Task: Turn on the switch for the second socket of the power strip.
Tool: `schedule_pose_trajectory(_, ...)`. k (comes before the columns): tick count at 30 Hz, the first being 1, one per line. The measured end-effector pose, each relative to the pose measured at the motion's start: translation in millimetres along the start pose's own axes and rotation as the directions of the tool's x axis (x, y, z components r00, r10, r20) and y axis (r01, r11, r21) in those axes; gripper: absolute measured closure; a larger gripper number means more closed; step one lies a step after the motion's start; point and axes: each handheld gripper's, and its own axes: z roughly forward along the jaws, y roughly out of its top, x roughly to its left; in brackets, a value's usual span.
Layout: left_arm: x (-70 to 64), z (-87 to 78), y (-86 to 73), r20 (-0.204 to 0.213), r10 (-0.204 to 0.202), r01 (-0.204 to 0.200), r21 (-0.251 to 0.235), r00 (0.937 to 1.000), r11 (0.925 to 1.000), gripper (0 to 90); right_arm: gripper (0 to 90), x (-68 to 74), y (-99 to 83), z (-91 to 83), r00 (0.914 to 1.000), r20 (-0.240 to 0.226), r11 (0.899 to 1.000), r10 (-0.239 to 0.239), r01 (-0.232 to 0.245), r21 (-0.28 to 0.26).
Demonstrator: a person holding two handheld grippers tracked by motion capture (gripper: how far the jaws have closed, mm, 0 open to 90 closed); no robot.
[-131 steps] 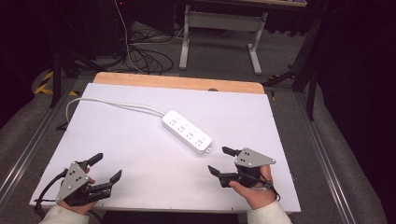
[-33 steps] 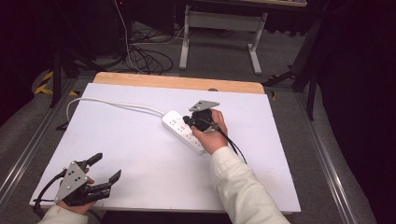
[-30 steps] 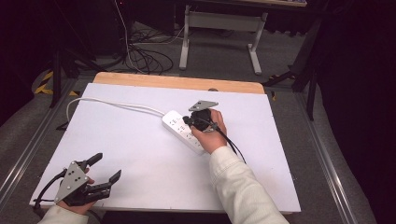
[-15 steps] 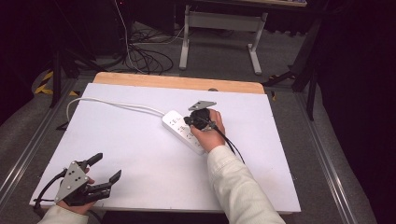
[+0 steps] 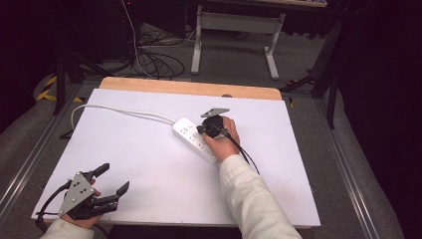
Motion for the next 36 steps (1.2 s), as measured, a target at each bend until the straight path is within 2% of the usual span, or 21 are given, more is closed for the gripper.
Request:
schedule_pose_trajectory(19, -0.2, 0.3, -0.1, 0.003, 0.002, -0.002, 0.001, 1.0000, 1.0000, 20.1, 90.0, 1.0, 1.0, 4.1, 0.9998, 0.014, 1.000, 0.013, -0.013, 0.028)
schedule_pose_trajectory(27, -0.4, 0.4, 0.0, 0.003, 0.004, -0.004, 0.003, 1.0000, 1.0000, 20.1, 90.0, 2.0, 0.9, 5.2, 0.9998, 0.018, 0.999, 0.004, -0.005, 0.036)
schedule_pose_trajectory(29, -0.6, 0.4, 0.1, 0.003, 0.005, -0.005, 0.002, 1.0000, 1.0000, 20.1, 90.0, 3.7, 0.4, 5.3, 0.9994, 0.030, 0.999, -0.018, 0.016, 0.039)
schedule_pose_trajectory(36, -1.2, 0.8, 0.0, 0.002, 0.003, -0.003, 0.004, 1.0000, 1.0000, 20.2, 90.0, 6.4, 0.9, 6.1, 0.9985, 0.042, 0.998, -0.035, 0.033, 0.047)
